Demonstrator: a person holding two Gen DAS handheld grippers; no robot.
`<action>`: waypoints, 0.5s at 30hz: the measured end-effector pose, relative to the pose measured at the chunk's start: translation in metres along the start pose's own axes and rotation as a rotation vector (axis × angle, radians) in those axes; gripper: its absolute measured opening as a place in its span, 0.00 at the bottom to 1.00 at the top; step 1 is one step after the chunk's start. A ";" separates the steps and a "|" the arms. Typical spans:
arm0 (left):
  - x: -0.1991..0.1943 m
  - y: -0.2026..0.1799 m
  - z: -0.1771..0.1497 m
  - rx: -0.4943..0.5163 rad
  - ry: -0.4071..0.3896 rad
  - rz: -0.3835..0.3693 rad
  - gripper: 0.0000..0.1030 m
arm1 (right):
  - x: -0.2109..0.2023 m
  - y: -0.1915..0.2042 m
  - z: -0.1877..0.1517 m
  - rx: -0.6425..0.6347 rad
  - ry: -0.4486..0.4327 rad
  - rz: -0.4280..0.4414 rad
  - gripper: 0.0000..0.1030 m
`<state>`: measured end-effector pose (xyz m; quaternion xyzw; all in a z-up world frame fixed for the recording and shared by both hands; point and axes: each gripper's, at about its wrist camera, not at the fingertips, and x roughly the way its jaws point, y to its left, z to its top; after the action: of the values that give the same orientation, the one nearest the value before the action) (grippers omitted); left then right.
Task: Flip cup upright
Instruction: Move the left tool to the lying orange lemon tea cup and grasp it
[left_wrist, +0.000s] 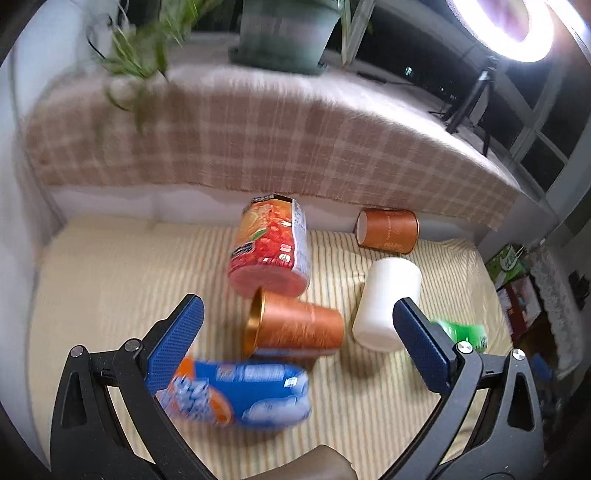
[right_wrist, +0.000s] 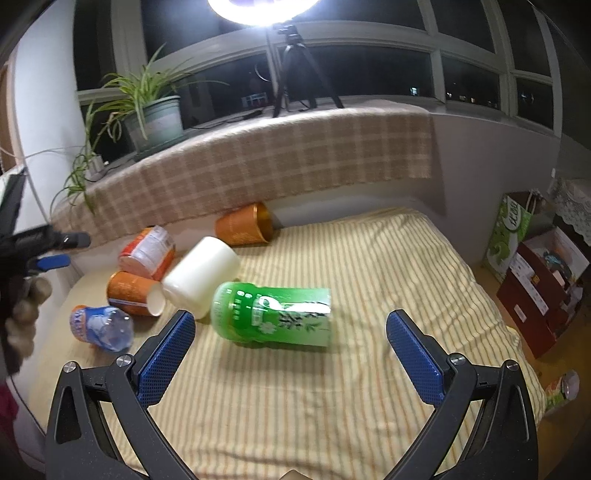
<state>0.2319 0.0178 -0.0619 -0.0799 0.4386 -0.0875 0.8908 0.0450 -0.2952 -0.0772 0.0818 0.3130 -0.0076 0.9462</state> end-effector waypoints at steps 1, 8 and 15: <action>0.009 0.001 0.004 -0.020 0.024 -0.008 1.00 | 0.001 -0.003 -0.001 0.005 0.004 -0.005 1.00; 0.077 0.015 0.035 -0.109 0.166 -0.018 1.00 | 0.003 -0.025 -0.007 0.029 0.025 -0.038 1.00; 0.112 0.021 0.047 -0.096 0.227 0.027 1.00 | 0.009 -0.044 -0.010 0.061 0.042 -0.069 1.00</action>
<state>0.3385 0.0163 -0.1243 -0.1061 0.5415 -0.0627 0.8316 0.0434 -0.3372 -0.0966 0.1002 0.3352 -0.0480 0.9356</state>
